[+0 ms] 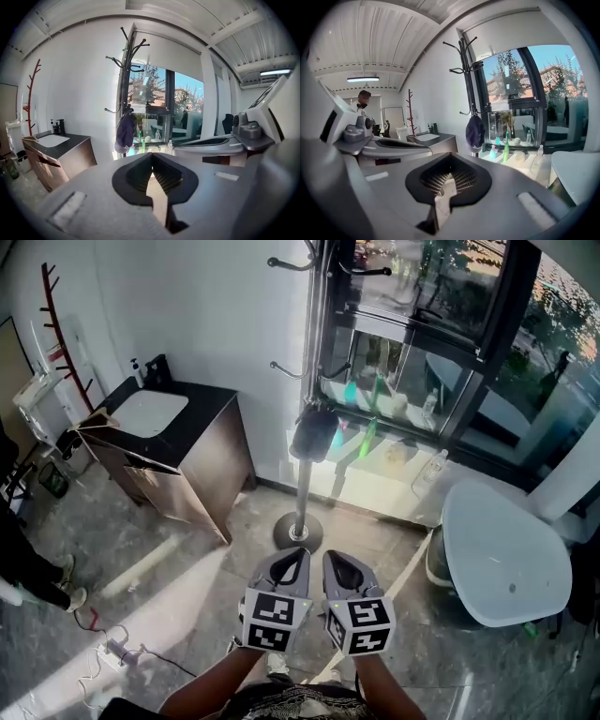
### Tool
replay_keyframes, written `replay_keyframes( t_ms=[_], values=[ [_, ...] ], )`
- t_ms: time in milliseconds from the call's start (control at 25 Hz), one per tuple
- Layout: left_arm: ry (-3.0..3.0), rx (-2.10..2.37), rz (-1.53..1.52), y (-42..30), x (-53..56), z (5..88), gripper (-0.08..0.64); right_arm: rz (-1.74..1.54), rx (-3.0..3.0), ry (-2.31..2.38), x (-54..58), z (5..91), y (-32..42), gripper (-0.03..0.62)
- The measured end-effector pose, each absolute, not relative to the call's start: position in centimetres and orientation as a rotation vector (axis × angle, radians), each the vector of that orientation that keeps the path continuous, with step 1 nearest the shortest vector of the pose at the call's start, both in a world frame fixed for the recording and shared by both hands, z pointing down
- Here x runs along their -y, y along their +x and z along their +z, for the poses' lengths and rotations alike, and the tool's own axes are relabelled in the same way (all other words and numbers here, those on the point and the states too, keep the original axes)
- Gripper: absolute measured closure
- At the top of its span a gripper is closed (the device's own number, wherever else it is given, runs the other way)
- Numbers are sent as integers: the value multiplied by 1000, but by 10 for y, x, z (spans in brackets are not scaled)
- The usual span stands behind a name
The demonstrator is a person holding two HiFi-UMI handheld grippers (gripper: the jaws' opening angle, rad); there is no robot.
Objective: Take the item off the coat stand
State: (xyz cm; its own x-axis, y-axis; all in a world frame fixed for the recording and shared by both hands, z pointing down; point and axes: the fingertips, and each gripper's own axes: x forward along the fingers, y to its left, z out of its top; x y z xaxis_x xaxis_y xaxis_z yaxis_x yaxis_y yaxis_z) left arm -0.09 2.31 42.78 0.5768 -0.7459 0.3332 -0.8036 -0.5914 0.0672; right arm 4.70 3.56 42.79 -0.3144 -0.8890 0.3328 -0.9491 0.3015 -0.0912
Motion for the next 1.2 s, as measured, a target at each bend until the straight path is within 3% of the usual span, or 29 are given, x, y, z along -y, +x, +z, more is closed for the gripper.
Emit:
replay_keyframes(
  t_ms=[1200],
  values=[
    [2599,1271,361,-28,86,428,558,312,2321,1726,75,423,25,586]
  ],
)
